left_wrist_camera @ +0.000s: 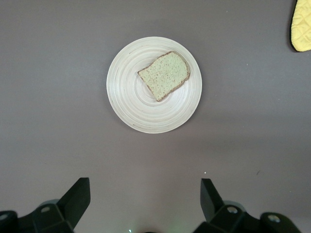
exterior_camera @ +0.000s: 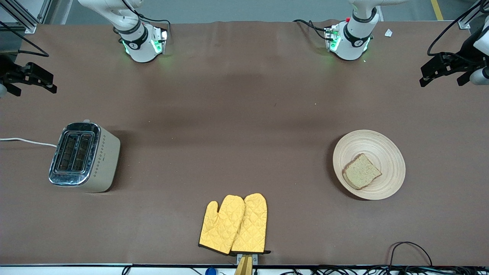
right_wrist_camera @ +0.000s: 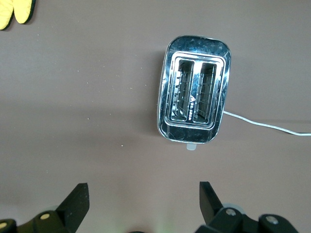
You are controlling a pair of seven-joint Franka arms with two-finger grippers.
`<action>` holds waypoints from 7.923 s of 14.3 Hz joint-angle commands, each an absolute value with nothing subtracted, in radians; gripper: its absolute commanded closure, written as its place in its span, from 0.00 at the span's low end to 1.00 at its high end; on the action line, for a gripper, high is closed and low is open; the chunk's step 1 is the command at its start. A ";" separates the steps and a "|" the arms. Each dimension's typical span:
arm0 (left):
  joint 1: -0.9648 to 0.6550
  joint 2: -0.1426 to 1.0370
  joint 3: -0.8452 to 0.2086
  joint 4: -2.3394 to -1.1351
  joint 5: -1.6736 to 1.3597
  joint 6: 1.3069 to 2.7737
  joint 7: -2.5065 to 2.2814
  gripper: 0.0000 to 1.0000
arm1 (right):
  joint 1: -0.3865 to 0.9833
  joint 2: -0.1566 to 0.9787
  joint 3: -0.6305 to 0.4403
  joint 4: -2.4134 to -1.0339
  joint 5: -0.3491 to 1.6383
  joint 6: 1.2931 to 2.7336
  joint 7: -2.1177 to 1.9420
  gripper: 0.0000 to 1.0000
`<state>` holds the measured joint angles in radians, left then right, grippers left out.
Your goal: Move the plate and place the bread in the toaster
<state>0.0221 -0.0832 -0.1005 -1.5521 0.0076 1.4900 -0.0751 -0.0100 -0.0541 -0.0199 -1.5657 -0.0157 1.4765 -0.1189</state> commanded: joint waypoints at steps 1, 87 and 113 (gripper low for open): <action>0.020 -0.074 -0.100 -1.526 0.023 1.473 -0.063 0.00 | -0.011 -0.077 -0.018 -1.586 -0.017 1.483 -0.120 0.00; 0.405 0.816 -0.623 -1.474 -0.738 1.784 0.445 1.00 | 0.089 0.050 -0.018 -1.799 0.049 1.799 -0.098 0.00; -0.026 0.997 -0.617 -1.631 -1.078 2.356 0.647 1.00 | 0.474 0.394 -0.020 -1.922 0.058 2.404 0.368 0.03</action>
